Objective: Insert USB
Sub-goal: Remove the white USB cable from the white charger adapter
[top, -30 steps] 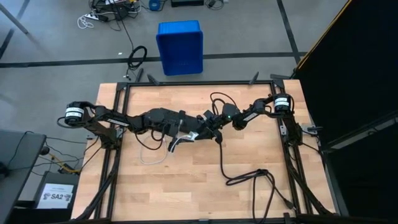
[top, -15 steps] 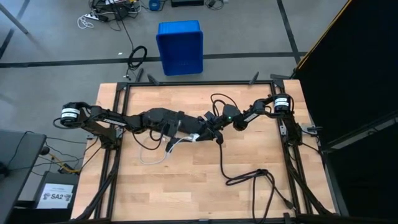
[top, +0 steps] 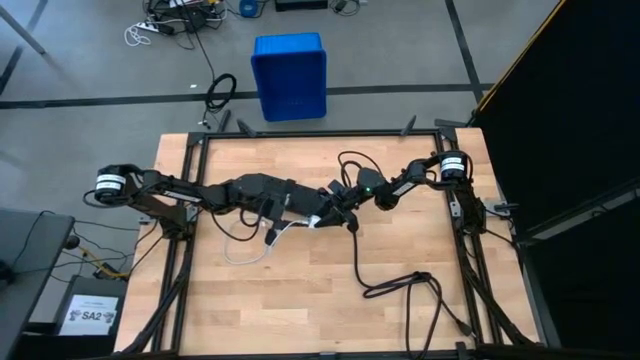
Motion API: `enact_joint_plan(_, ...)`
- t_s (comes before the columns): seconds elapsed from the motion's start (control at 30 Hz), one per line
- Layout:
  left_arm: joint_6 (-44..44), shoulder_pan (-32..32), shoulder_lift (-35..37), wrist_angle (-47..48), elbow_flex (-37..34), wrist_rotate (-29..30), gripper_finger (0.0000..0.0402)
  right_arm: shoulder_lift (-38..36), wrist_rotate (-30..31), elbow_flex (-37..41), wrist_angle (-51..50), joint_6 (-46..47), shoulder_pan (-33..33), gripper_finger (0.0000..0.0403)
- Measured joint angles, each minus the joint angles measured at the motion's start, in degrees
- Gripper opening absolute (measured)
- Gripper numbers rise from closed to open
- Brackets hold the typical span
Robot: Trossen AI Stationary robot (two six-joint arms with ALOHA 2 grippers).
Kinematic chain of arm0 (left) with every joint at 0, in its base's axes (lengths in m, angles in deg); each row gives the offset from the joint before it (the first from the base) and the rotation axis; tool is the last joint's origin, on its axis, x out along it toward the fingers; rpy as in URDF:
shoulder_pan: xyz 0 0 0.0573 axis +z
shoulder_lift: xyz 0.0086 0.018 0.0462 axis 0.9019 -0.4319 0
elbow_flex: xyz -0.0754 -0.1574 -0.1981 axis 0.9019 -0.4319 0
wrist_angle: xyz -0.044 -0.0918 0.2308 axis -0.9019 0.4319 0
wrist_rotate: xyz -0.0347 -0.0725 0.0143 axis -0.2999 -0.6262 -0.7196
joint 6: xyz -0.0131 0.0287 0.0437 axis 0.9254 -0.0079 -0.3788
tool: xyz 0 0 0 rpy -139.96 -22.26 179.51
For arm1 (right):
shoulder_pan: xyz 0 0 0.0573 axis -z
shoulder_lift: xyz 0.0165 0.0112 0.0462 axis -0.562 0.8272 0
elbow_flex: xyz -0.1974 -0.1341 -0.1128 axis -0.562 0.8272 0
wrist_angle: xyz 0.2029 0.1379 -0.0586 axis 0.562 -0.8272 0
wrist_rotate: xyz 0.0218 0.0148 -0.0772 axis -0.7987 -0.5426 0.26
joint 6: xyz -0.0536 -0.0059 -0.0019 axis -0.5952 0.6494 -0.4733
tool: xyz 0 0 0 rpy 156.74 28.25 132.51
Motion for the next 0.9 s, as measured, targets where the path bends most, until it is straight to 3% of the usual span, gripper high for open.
enact_joint_plan(0.13,-0.04,0.0,2.43,4.06,-0.02,1.13,0.0096,0.0,0.17,-0.04,-0.17,-0.06,0.0,0.0118)
enact_joint_plan(0.63,-0.37,-0.03,3.17,5.01,-0.02,2.42,0.0079,-0.04,0.67,-0.09,-0.73,-0.57,0.02,0.0118)
enact_joint_plan(0.9,-3.49,-0.09,3.13,5.08,-0.04,1.4,0.0015,-0.04,0.98,-0.09,-0.75,-0.31,0.02,0.0118)
